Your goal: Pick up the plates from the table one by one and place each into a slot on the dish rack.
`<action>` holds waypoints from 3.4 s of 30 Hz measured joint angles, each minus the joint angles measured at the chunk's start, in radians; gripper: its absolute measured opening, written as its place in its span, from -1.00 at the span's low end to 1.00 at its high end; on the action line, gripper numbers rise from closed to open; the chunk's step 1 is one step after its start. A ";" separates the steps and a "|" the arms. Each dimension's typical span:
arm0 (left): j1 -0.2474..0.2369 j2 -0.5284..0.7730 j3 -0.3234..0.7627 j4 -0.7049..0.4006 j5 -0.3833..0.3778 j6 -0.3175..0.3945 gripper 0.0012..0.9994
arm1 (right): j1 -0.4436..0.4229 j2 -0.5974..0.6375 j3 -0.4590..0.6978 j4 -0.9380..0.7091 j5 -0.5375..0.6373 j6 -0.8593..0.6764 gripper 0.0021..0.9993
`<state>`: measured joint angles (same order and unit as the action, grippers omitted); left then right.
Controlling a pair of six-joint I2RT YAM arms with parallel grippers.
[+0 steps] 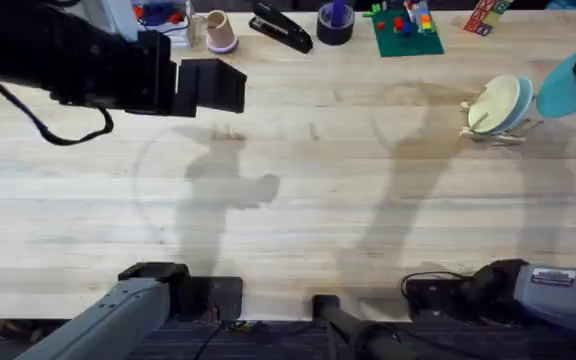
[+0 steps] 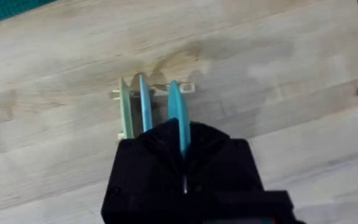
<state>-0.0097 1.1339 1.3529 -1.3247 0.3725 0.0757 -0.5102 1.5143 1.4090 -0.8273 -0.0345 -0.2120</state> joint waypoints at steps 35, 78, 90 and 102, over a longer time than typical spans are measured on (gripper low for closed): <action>0.000 0.000 0.000 0.000 0.000 0.000 0.99 | 0.000 0.050 0.000 0.040 -0.069 -0.070 -0.94; 0.000 0.000 0.000 0.000 0.000 0.000 0.99 | 0.000 0.159 0.000 0.037 -0.082 -0.100 -0.85; 0.000 0.000 0.000 0.000 0.000 0.000 0.99 | 0.000 0.159 0.000 0.038 -0.086 -0.100 -0.75; 0.000 0.000 0.000 0.000 0.000 0.000 0.99 | 0.000 0.107 0.000 0.035 -0.086 -0.100 -0.63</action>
<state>-0.0097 1.1339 1.3529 -1.3247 0.3728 0.0754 -0.5098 1.6210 1.4090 -0.7923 -0.1204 -0.3119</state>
